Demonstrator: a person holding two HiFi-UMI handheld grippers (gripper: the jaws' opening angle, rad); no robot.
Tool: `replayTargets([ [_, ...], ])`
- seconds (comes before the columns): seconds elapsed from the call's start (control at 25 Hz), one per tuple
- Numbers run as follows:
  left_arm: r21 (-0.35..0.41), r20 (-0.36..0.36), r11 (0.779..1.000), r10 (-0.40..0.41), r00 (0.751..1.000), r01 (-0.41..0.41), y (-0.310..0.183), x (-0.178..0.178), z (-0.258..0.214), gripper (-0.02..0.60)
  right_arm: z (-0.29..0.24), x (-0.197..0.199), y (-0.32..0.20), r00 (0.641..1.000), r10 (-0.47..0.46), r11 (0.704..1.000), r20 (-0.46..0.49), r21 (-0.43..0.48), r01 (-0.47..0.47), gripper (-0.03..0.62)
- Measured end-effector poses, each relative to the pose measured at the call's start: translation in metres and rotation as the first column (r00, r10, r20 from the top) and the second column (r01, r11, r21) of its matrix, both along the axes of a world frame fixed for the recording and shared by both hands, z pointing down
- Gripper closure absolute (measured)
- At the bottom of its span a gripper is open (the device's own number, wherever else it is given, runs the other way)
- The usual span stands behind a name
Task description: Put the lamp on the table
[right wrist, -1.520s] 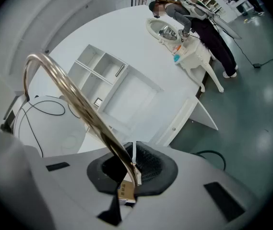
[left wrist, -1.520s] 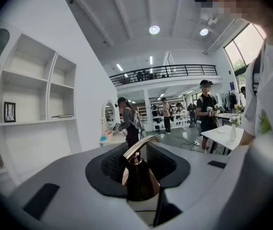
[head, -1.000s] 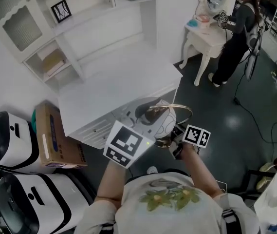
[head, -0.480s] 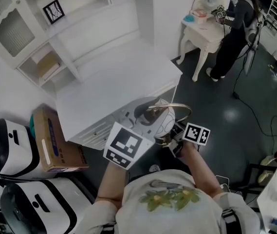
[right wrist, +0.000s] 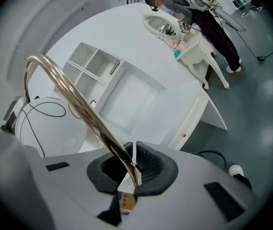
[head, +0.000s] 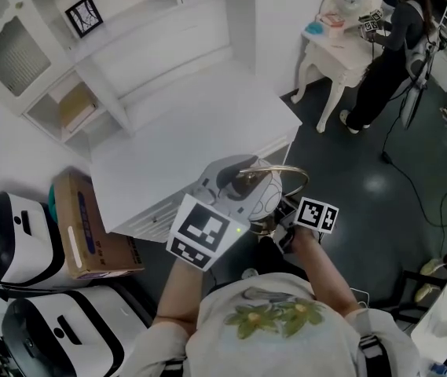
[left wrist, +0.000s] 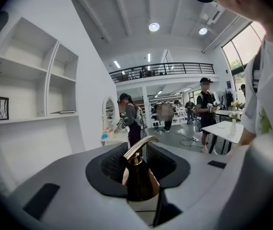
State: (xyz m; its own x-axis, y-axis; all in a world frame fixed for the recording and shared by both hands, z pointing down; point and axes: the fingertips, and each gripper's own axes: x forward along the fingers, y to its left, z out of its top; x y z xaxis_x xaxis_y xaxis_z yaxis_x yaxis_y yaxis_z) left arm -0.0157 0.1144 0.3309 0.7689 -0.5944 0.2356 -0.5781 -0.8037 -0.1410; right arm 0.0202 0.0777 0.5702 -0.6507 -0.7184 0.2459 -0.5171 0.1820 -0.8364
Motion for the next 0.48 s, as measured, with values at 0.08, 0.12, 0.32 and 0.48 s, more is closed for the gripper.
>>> replayTargets([
  [0.08,-0.001,0.004,1.000,-0.002,1.000,0.002,-0.013,0.001,-0.001,0.442,-0.001,0.000,-0.013,1.000,-0.004,1.000,0.003,-0.003,0.004,0.549],
  [0.12,-0.001,0.005,1.000,-0.003,1.000,0.003,-0.020,0.002,-0.001,0.442,-0.001,0.000,-0.020,1.000,-0.006,1.000,0.004,-0.003,0.006,0.549],
  [0.32,-0.002,0.007,1.000,-0.010,1.000,0.010,-0.053,0.005,-0.005,0.442,-0.005,0.003,-0.055,1.000,-0.010,1.000,0.005,-0.002,0.010,0.549],
  [0.48,0.000,0.008,1.000,-0.017,1.000,0.017,-0.078,0.010,-0.008,0.442,-0.008,0.008,-0.081,1.000,-0.014,1.000,0.004,0.001,0.014,0.549],
])
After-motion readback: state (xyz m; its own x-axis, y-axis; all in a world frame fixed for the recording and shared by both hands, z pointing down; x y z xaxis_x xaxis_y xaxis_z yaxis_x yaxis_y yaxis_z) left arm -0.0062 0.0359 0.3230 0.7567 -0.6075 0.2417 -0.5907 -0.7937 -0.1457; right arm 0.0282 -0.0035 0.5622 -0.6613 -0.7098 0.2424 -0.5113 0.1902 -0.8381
